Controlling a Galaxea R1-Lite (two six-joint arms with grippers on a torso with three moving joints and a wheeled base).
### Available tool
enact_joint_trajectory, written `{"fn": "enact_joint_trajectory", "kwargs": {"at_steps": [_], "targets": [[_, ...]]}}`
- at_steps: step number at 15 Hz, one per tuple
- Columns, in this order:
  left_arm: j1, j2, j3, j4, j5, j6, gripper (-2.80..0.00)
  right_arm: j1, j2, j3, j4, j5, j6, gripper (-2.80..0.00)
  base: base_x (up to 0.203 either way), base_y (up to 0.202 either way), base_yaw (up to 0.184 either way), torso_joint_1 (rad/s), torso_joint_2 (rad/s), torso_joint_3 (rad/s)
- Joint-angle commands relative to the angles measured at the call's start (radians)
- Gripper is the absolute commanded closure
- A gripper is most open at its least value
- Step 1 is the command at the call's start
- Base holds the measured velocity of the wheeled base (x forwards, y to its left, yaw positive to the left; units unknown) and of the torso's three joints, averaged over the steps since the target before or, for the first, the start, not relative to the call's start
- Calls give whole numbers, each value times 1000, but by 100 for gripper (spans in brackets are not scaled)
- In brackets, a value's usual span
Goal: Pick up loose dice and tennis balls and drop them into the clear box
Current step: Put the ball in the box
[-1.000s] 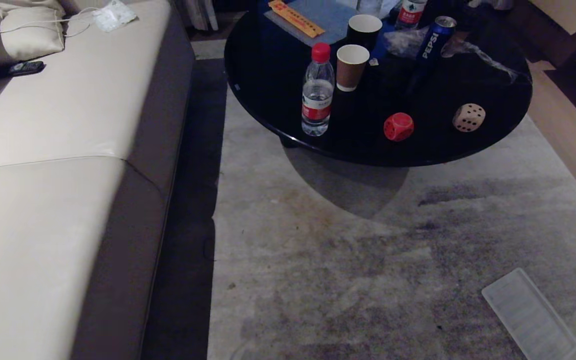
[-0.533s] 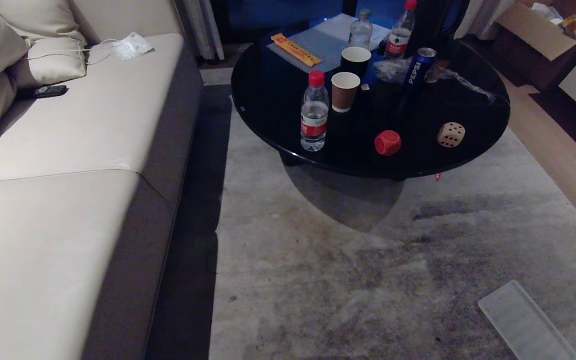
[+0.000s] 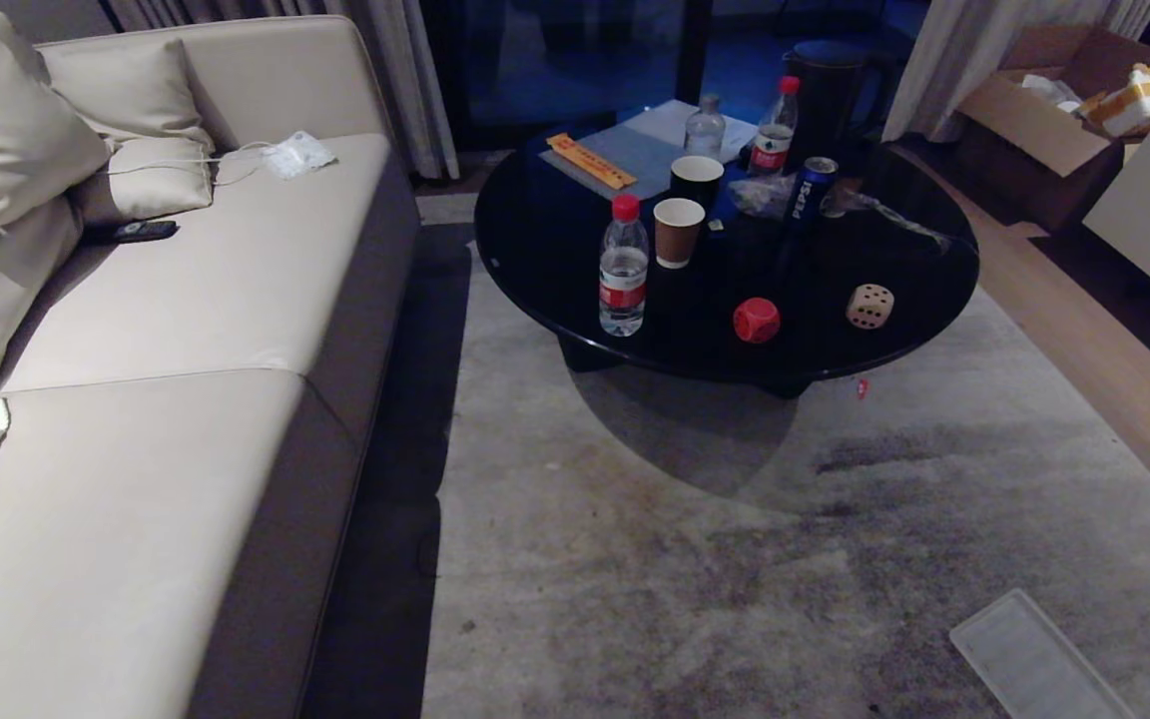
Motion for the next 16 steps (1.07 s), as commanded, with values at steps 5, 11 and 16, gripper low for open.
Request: {"fn": "enact_joint_trajectory", "kwargs": {"at_steps": [5,11,16], "targets": [[-1,0,1,0,1,-2,0,0,2,9,-1,2,0,0,0,0,0,1,4,202],[0,0,0,0,1,-4,0,0,2,9,-1,1,0,0,0,0,0,2,1,201],[0,0,1,0,1,-4,0,0,2,9,-1,2,0,0,0,0,0,-1,3,200]]}}
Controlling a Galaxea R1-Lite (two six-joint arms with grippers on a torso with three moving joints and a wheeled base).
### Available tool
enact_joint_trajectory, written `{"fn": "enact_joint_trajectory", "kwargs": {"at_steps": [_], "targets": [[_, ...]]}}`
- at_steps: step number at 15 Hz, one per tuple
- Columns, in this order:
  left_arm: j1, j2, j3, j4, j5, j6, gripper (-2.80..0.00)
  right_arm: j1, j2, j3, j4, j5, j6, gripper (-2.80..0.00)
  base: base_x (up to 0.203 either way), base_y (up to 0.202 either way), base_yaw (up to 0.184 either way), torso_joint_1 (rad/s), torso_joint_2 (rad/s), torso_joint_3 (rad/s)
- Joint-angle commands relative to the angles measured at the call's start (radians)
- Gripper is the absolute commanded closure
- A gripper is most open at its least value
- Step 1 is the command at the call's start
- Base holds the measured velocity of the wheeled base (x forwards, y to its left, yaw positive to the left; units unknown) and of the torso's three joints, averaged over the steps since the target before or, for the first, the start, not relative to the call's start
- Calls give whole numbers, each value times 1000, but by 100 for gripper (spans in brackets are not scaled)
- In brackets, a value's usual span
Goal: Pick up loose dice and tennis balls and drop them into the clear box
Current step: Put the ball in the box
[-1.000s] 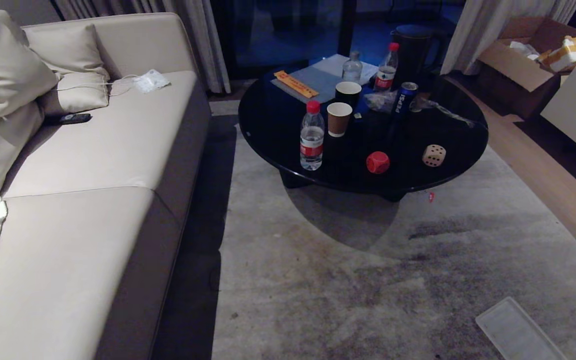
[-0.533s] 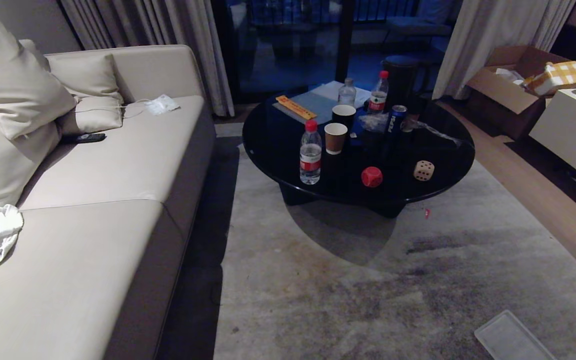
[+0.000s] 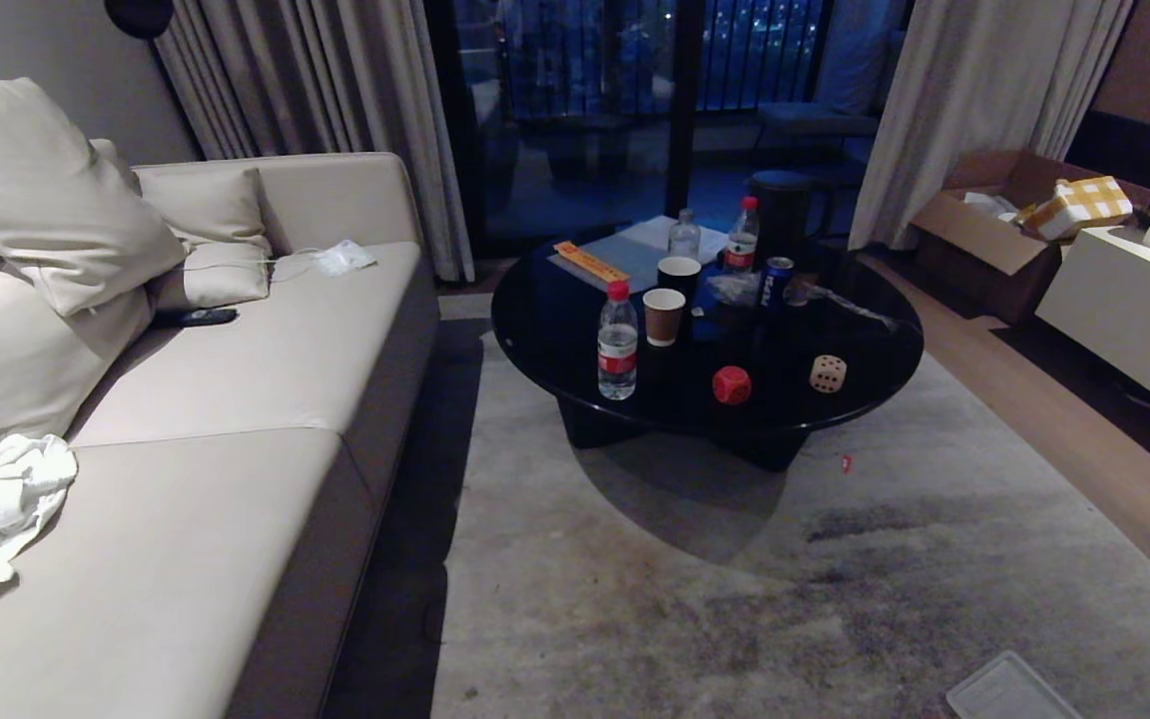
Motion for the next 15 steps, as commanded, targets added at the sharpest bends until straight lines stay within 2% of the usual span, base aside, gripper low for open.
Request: {"fn": "enact_joint_trajectory", "kwargs": {"at_steps": [1,8,15], "targets": [[0,0,0,0,1,-1,0,0,2,9,0,0,0,0,0,0,0,2,7,200],[0,0,0,0,7,-10,0,0,2,9,0,0,0,0,0,0,0,3,2,200],[0,0,0,0,4,-6,0,0,2,9,-1,0,0,0,0,0,0,0,1,27]]}}
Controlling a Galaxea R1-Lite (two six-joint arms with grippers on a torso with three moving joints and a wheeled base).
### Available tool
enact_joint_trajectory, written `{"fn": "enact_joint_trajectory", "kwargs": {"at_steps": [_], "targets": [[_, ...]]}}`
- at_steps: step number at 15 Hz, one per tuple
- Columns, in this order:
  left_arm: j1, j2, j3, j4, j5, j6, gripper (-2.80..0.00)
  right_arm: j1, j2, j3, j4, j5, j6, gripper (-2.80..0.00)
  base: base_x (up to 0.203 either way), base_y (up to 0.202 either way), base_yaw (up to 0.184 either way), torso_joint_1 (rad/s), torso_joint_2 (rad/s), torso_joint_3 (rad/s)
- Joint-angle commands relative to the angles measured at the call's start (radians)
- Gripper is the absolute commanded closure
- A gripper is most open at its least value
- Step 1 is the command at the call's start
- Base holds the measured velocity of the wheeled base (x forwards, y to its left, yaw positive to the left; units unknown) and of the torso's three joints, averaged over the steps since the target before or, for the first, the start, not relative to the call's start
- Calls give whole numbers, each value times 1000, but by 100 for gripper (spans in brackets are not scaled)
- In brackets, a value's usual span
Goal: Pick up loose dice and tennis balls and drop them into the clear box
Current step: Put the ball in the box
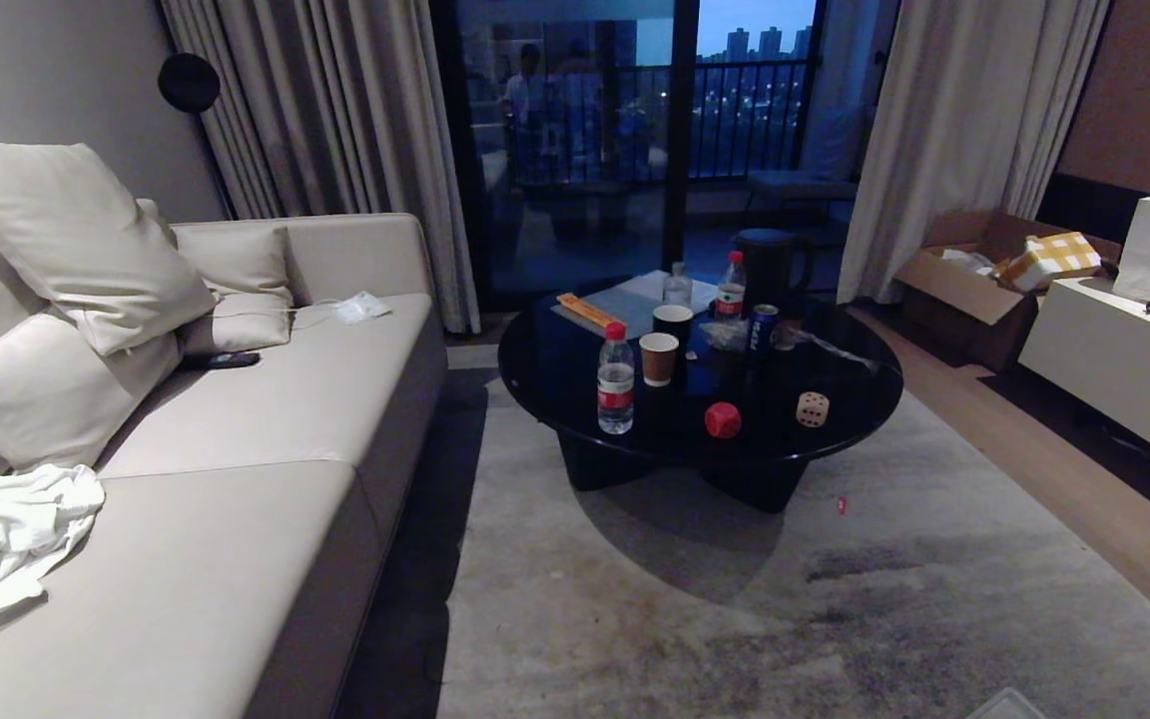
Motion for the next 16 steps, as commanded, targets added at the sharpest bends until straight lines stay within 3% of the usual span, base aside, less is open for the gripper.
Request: {"fn": "enact_joint_trajectory", "kwargs": {"at_steps": [1,6,13,16], "targets": [[0,0,0,0,1,-1,0,0,1,9,-1,0,0,0,0,0,0,0,0,0],[0,0,0,0,1,1,0,0,1,9,-1,0,0,0,0,-32,4,1,3,1],[0,0,0,0,2,-4,0,0,1,9,-1,0,0,0,0,-176,-1,2,3,3],[0,0,0,-2,4,-12,0,0,1,9,-1,2,0,0,0,-66,0,-1,-1,1]]}}
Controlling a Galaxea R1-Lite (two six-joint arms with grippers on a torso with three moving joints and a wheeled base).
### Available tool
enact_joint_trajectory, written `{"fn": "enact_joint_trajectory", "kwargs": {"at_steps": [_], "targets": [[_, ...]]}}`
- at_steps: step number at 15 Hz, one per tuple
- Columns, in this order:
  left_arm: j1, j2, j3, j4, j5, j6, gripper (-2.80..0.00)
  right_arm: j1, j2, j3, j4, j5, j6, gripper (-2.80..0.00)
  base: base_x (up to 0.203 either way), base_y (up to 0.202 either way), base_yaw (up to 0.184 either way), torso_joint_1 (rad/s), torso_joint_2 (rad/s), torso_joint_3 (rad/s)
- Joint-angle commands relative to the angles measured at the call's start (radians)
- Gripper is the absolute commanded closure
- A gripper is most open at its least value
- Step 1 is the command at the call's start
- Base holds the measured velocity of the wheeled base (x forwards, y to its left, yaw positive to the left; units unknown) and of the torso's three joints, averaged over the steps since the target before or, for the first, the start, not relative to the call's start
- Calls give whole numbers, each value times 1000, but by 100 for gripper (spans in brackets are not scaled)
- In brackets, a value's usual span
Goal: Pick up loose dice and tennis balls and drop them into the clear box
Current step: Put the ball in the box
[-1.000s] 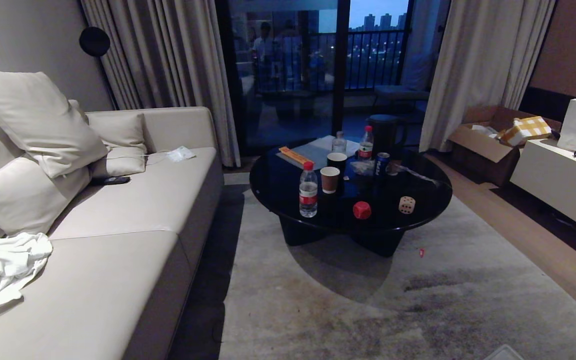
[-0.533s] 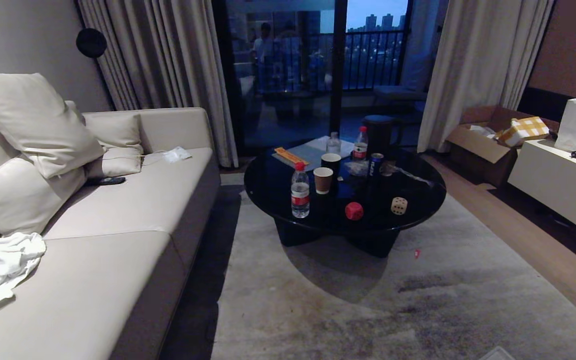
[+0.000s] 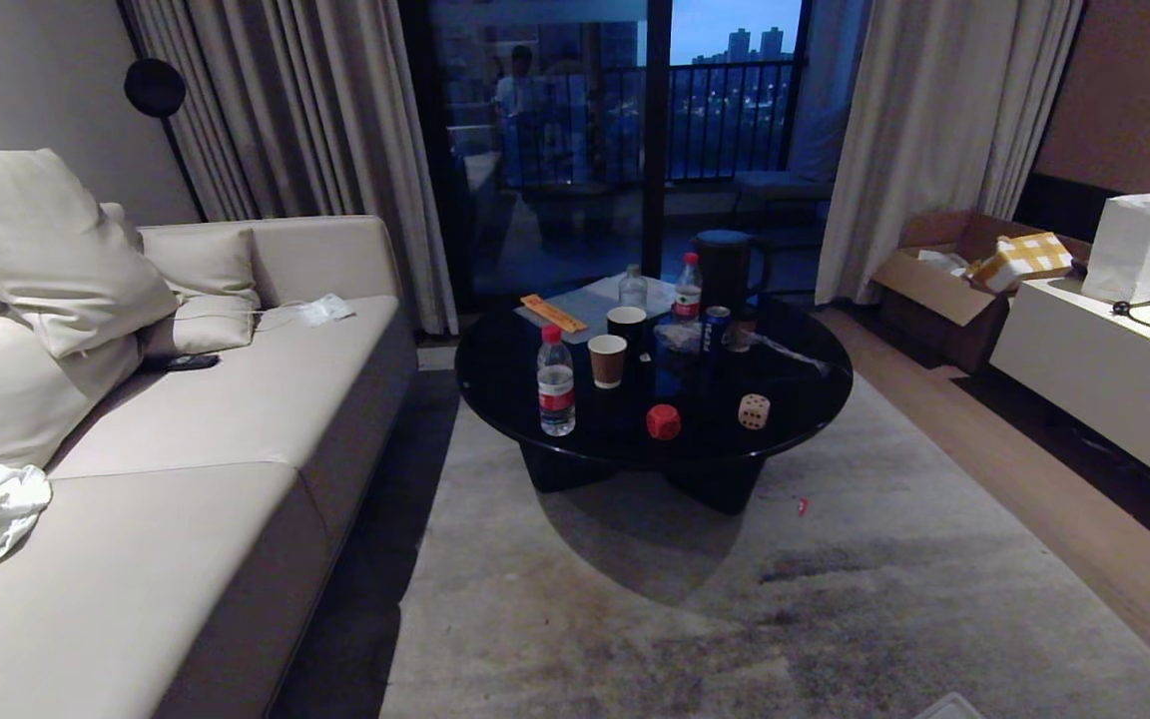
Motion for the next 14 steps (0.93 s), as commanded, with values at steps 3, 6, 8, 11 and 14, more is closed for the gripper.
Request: {"fn": "enact_joint_trajectory", "kwargs": {"at_steps": [3,6,8,11,14], "targets": [[0,0,0,-1,1,-2,0,1,1,9,-1,1,0,0,0,0,0,0,0,0],[0,0,0,-1,1,-2,0,1,1,9,-1,0,0,0,0,0,0,0,0,0],[0,0,0,-1,1,-2,0,1,1,9,-1,0,0,0,0,0,0,0,0,0],[0,1,0,-1,1,-2,0,1,1,9,0,1,-2,0,0,0,0,0,0,0],[0,0,0,-1,1,-2,0,1,1,9,0,1,-1,0,0,0,0,0,0,0]]}}
